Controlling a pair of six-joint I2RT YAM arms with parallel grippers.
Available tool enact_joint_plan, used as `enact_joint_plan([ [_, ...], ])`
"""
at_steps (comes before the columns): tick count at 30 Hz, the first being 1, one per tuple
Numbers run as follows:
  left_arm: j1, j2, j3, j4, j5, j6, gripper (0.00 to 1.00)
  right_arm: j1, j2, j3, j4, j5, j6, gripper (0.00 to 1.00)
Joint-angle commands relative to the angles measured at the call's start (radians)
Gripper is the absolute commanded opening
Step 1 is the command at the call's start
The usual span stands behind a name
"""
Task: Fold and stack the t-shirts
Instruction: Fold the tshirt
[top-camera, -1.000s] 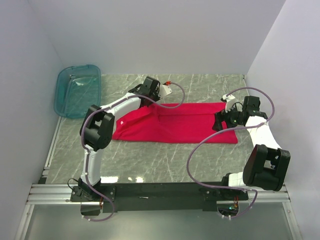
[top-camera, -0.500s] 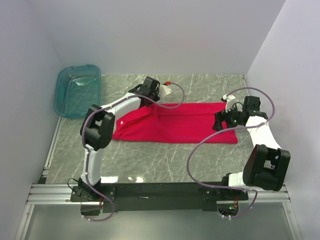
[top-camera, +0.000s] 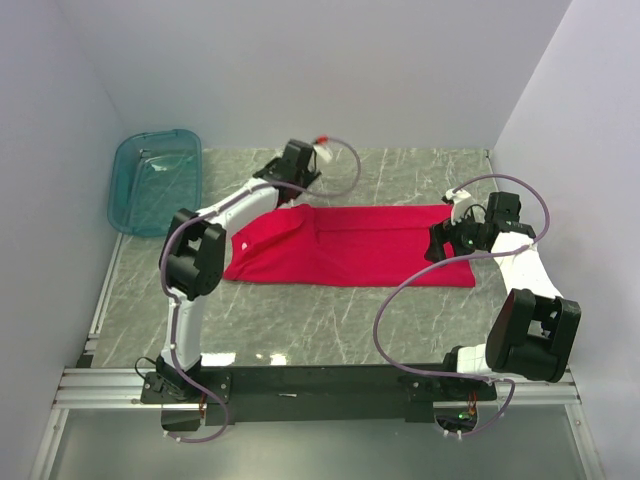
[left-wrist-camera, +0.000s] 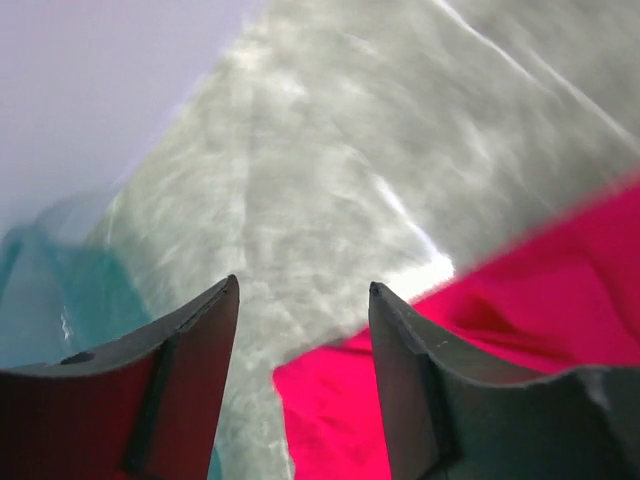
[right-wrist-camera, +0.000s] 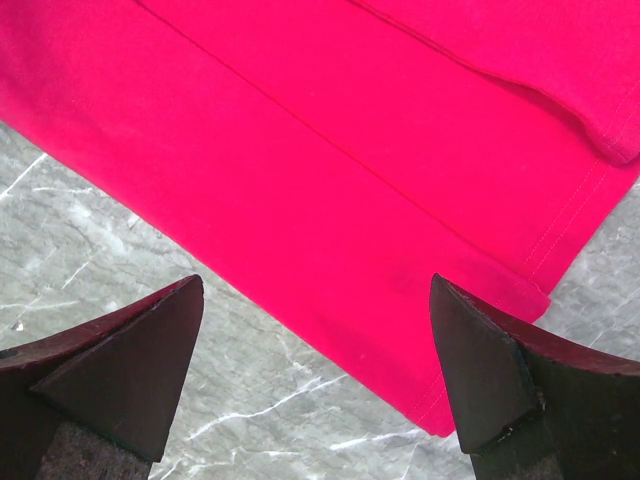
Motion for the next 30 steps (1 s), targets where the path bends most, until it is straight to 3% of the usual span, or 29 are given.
enact_joint_plan([
  [1,0.059,-0.049,0.153,-0.065,-0.104,-0.249,0.6,-0.012,-0.021,0.004,-0.005,-0.023,-0.006,1.0],
  [4,0.076,-0.167,0.072,-0.118,0.173,-0.354,0.57,-0.013,-0.024,-0.001,-0.002,-0.024,-0.006,1.0],
  [5,0.073,-0.241,-0.053,-0.095,0.235,-0.356,0.56,-0.015,-0.023,0.001,-0.002,-0.026,-0.006,1.0],
  [7,0.069,-0.286,-0.146,-0.089,0.387,-0.36,0.55,-0.015,-0.021,0.002,-0.006,-0.032,-0.007,1.0],
  [12,0.053,-0.265,-0.244,-0.196,0.518,-0.287,0.5,-0.015,-0.015,0.004,-0.008,-0.037,-0.006,1.0],
  [15,0.051,-0.248,-0.26,-0.201,0.608,-0.271,0.55,-0.015,-0.018,0.002,-0.011,-0.034,-0.004,1.0],
  [19,0.033,-0.216,-0.266,-0.184,0.595,-0.27,0.55,-0.015,-0.023,-0.006,-0.006,-0.03,-0.004,1.0],
  [22,-0.004,-0.16,-0.246,-0.175,0.414,-0.28,0.55,-0.016,-0.017,-0.001,-0.011,-0.032,-0.004,1.0],
  [25,-0.023,-0.127,-0.224,-0.18,0.327,-0.291,0.55,-0.016,-0.018,0.001,-0.011,-0.034,-0.002,1.0],
  [30,-0.044,-0.08,-0.194,-0.183,0.201,-0.291,0.44,-0.016,-0.018,0.001,-0.013,-0.032,-0.001,1.0],
])
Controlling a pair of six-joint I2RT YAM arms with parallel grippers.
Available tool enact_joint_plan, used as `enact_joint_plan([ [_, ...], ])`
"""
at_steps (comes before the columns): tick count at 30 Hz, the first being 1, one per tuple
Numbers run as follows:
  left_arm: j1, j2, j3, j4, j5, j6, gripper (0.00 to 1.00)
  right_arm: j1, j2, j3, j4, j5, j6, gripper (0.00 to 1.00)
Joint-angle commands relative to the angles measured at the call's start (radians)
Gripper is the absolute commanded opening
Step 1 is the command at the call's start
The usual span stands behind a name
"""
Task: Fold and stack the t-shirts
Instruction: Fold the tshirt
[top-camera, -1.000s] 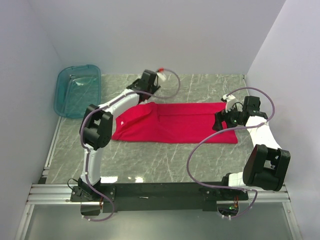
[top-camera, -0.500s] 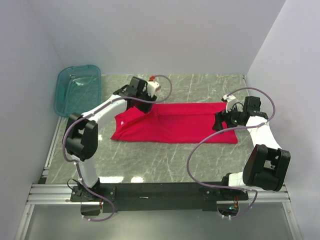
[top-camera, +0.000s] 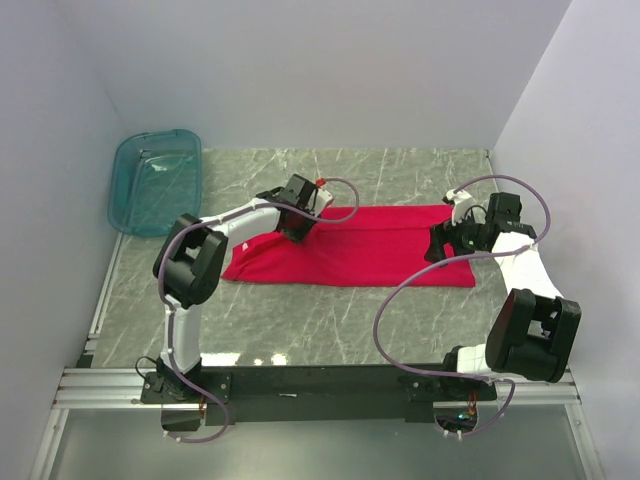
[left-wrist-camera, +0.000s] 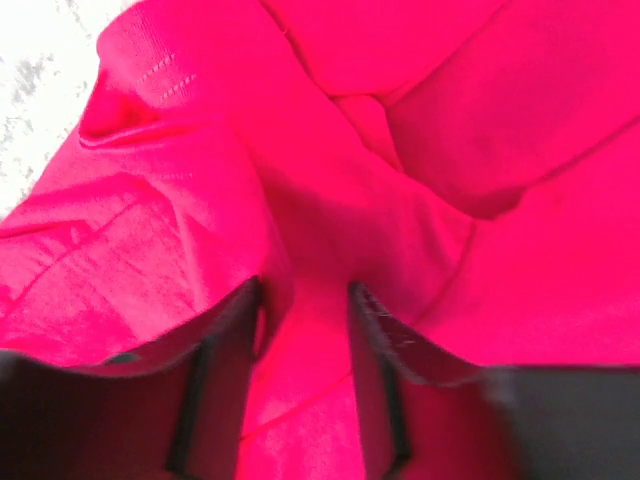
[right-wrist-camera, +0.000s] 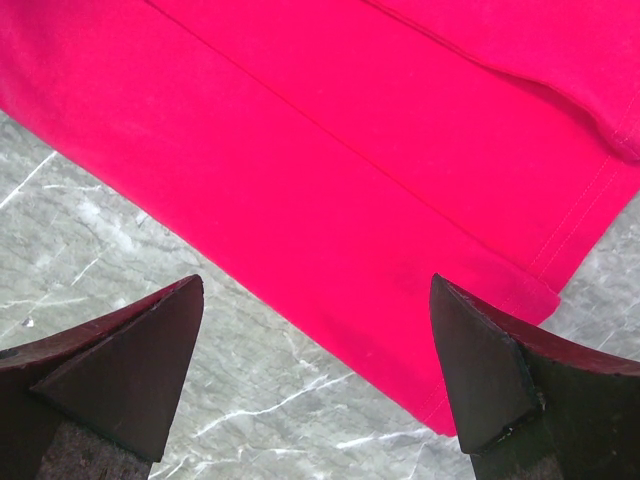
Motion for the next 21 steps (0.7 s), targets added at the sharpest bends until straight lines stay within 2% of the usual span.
enact_joint_plan([
  [1,-0.008,0.009,0.059,0.013,-0.13,-0.005,0.4,-0.01,-0.018,0.001,0.0,-0.019,-0.003,1.0],
  [4,-0.008,0.015,0.079,0.01,-0.191,-0.012,0.17,-0.01,-0.02,0.001,-0.001,-0.021,-0.001,1.0],
  [7,-0.005,0.009,0.087,0.029,-0.259,-0.019,0.01,-0.01,-0.02,0.001,-0.003,-0.021,-0.001,1.0],
  [11,0.032,0.032,0.14,0.031,-0.303,-0.016,0.01,-0.012,-0.02,0.001,-0.002,-0.024,-0.004,1.0],
  [15,0.102,0.118,0.27,-0.062,-0.331,-0.047,0.01,-0.012,-0.024,0.002,-0.006,-0.025,-0.007,1.0],
  [18,0.152,0.176,0.346,-0.107,-0.374,-0.094,0.09,-0.016,-0.03,-0.001,-0.008,-0.027,-0.011,1.0],
  [19,0.162,0.182,0.362,-0.128,-0.382,-0.11,0.15,-0.018,-0.034,-0.004,-0.008,-0.028,-0.012,1.0],
  [20,0.176,0.176,0.36,-0.13,-0.388,-0.123,0.48,-0.021,-0.034,-0.003,-0.008,-0.03,-0.014,1.0],
  [21,0.178,0.164,0.344,-0.118,-0.395,-0.128,0.75,-0.024,-0.034,-0.004,-0.009,-0.031,-0.012,1.0],
])
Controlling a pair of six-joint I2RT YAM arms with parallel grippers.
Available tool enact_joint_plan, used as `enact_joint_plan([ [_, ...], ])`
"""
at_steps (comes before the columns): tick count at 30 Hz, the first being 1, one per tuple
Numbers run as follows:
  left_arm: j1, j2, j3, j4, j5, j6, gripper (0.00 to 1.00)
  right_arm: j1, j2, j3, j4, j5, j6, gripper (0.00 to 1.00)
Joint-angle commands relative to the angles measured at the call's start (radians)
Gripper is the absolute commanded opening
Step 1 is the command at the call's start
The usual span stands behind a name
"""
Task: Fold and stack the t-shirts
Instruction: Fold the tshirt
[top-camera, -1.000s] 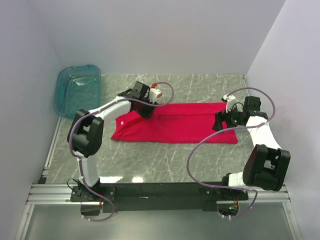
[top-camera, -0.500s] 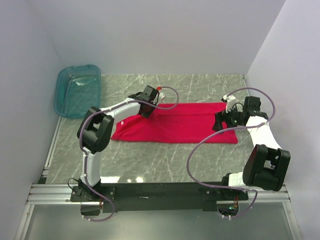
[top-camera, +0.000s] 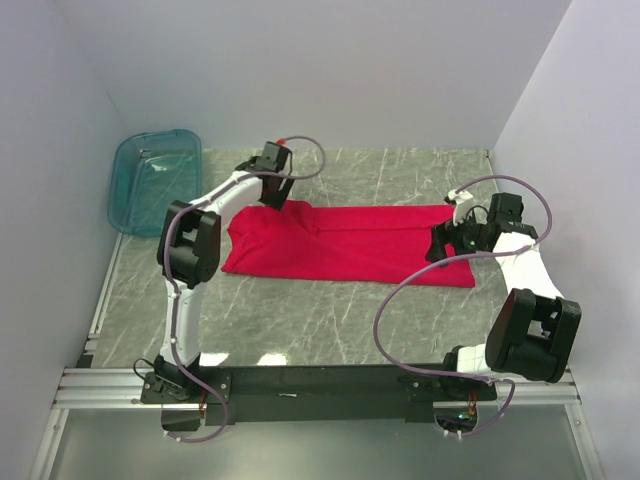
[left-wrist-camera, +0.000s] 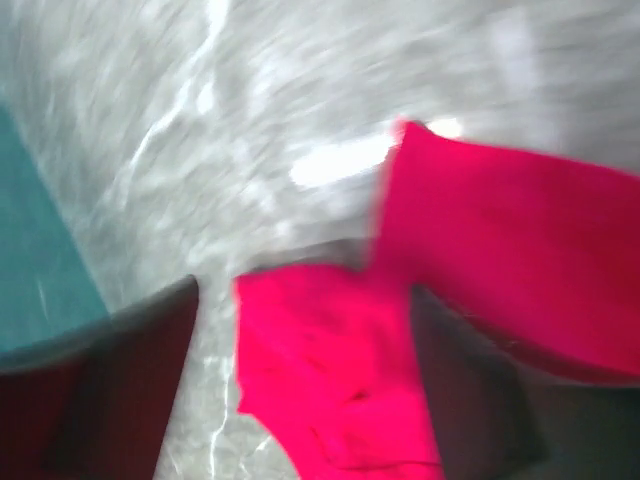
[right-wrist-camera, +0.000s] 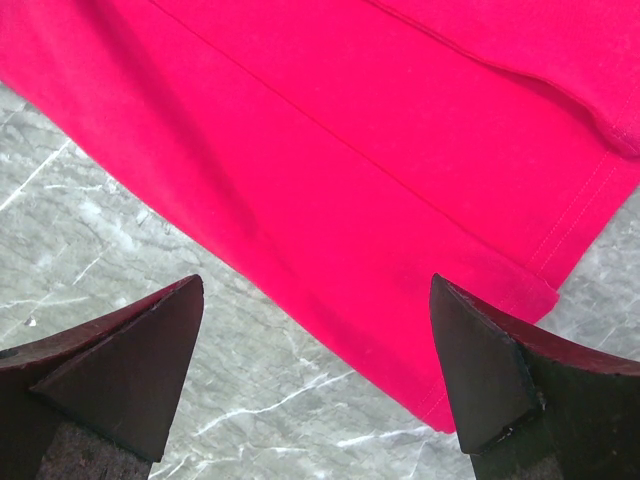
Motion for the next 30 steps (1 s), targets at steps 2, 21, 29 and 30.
enact_joint_plan([
  [2,0.027,-0.082,-0.047,-0.002,-0.037,-0.072,0.99,-0.013,-0.031,-0.004,-0.006,-0.027,-0.014,1.0],
  [21,0.32,-0.834,-0.964,0.311,0.725,-0.569,0.8,-0.015,-0.001,0.011,-0.051,-0.067,-0.054,1.0],
  [29,0.376,-0.709,-0.94,0.309,0.806,-0.541,0.72,-0.015,-0.014,0.004,-0.054,-0.067,-0.056,1.0],
  [30,0.376,-0.699,-0.927,0.3,0.777,-0.537,0.71,-0.015,-0.014,0.002,-0.055,-0.067,-0.056,1.0],
])
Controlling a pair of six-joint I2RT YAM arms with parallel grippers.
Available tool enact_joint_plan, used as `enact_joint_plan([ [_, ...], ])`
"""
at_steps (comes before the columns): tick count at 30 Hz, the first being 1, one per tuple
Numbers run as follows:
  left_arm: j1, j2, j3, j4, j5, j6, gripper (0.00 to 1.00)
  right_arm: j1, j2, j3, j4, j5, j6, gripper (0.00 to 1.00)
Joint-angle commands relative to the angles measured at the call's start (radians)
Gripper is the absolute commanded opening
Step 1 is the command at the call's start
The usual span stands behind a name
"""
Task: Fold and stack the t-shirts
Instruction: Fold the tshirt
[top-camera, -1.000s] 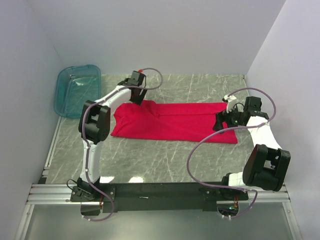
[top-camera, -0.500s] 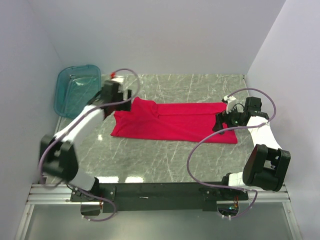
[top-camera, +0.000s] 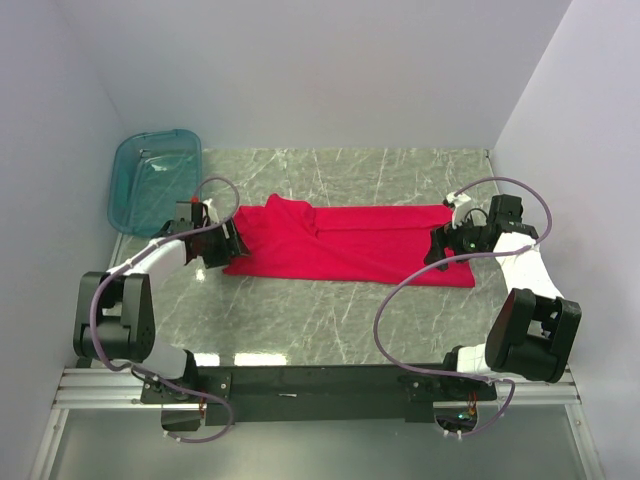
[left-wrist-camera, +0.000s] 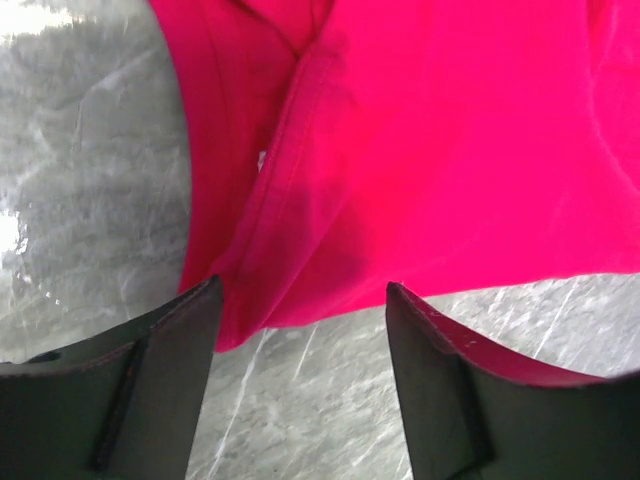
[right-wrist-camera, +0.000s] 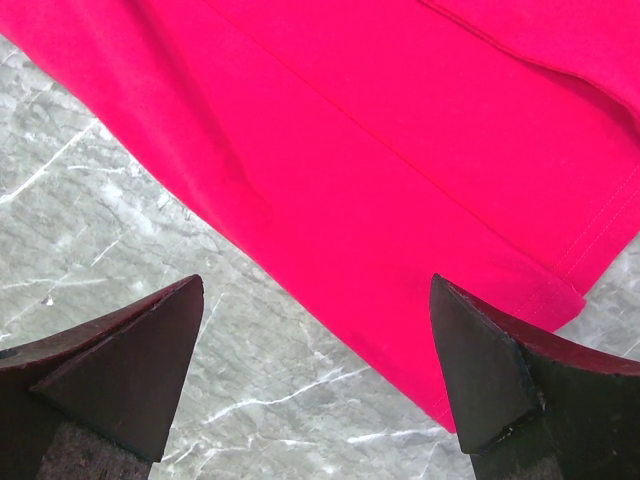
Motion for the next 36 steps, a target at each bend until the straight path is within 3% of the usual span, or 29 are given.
enact_joint_plan([
  [1,0.006,0.013,0.068,0.029,0.037,0.009,0.7,-0.007,-0.016,0.002,-0.005,-0.026,-0.009,1.0],
  [9,0.005,0.003,0.099,-0.046,-0.107,0.062,0.68,-0.007,-0.014,0.001,-0.008,-0.031,-0.012,1.0],
  [14,0.003,0.046,0.106,-0.083,-0.095,0.101,0.61,-0.007,-0.016,0.002,-0.008,-0.032,-0.011,1.0],
  [17,0.0,0.062,0.097,-0.092,-0.066,0.11,0.49,-0.007,-0.017,0.005,-0.013,-0.029,-0.012,1.0],
  [21,0.0,0.045,0.093,-0.117,-0.047,0.125,0.21,-0.007,-0.014,0.013,-0.022,-0.008,-0.025,1.0],
  [24,0.0,0.028,0.077,-0.134,-0.035,0.137,0.09,-0.027,-0.027,0.022,0.009,0.069,0.013,1.0],
  [25,0.0,0.016,0.073,-0.137,-0.032,0.144,0.01,-0.039,-0.028,0.025,0.027,0.11,0.04,1.0],
  [30,0.0,-0.021,0.037,-0.134,-0.007,0.142,0.01,-0.139,0.015,0.068,0.033,0.121,0.045,1.0],
  [36,-0.002,-0.024,0.016,-0.119,0.04,0.133,0.01,-0.142,0.143,0.106,0.024,0.135,0.03,1.0],
])
